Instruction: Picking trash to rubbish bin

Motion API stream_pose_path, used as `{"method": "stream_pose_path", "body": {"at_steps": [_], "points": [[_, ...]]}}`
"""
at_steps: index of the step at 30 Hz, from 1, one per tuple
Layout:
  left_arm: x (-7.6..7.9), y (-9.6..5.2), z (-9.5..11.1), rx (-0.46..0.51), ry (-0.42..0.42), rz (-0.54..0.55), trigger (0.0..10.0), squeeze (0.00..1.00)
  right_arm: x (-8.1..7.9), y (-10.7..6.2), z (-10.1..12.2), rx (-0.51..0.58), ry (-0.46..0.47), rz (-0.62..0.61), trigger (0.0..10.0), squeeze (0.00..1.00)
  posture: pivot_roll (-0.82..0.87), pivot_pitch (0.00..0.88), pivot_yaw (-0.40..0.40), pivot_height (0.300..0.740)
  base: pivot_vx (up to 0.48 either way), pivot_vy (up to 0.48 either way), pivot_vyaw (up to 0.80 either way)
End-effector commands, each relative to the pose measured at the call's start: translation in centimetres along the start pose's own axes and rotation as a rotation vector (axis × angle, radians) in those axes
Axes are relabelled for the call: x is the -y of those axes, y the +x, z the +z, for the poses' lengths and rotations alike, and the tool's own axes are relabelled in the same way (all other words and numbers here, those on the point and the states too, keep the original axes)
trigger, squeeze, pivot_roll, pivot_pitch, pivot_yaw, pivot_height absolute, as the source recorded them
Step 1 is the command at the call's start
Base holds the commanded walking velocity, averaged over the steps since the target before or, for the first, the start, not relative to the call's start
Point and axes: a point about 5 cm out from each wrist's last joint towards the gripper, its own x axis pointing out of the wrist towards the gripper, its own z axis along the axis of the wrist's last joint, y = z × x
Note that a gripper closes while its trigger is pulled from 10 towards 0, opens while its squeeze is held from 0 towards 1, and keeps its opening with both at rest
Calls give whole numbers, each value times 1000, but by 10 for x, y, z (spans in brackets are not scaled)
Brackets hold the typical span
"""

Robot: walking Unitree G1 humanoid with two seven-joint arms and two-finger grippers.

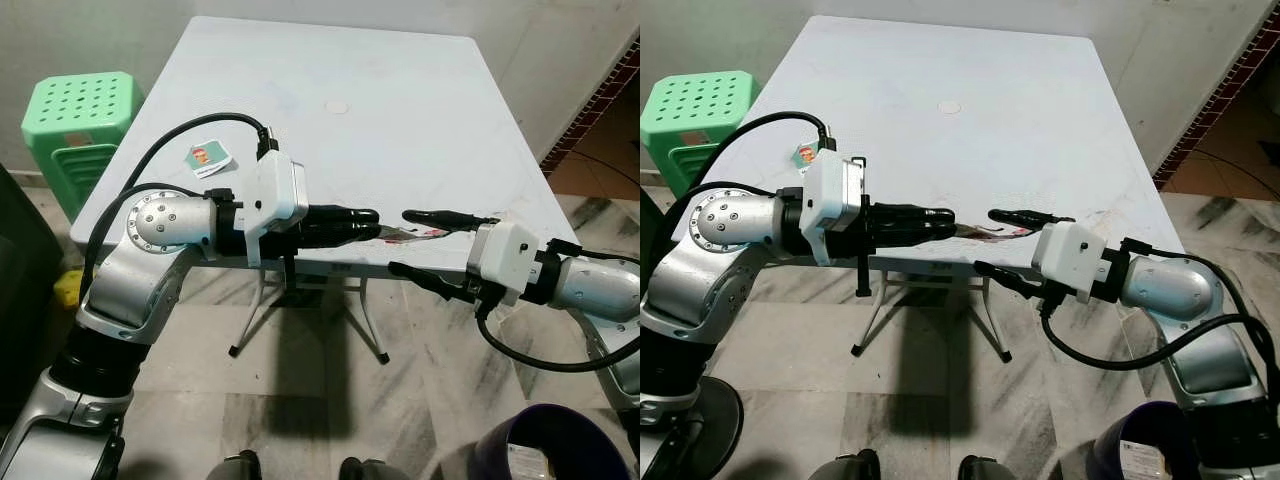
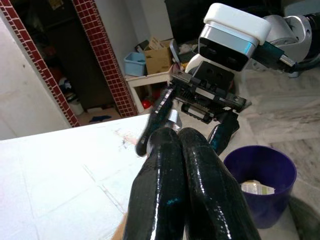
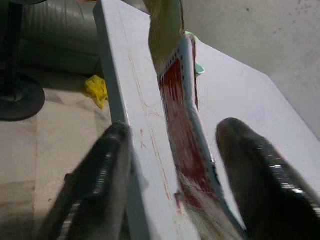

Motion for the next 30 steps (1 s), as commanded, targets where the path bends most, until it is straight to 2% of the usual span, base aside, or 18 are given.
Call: {"method": "stream_pose_path", "body": {"at_steps": [1,3,4,5,6,8,10,29,30], "points": [[-1,5,7,10,53,-27,10000,0,2,-2,2,3,-12,16,2235,0,-40,214,-69,740,0,0,0],[-1,4,7,6,63,-34,10000,0,3,-1,2,5,-10,15,2235,0,-41,216,-68,740,0,0,0],[-1,4,7,6,59,-33,10000,0,3,-1,2,6,-9,14,1647,0,-42,219,-69,740,0,0,0],[-1,4,7,6,55,-32,10000,0,4,-1,3,7,-9,14,1647,0,-42,219,-69,740,0,0,0],[-1,4,7,6,58,-32,10000,0,4,-2,2,5,-9,14,0,0,-42,220,-70,740,0,0,0],[-2,4,7,3,61,-32,10000,0,4,-4,1,2,-10,16,275,0,-43,222,-69,740,0,0,0],[-2,4,7,3,62,-32,10000,0,4,-4,2,3,-10,16,0,0,-43,222,-69,740,0,0,0],[-4,3,4,-11,67,-45,10000,0,6,-2,3,12,-5,29,0,0,-41,227,-73,740,0,0,0],[-4,3,4,-5,47,-46,10000,1000,6,-2,3,13,-3,30,0,0,-40,225,-73,740,0,0,0]]}}
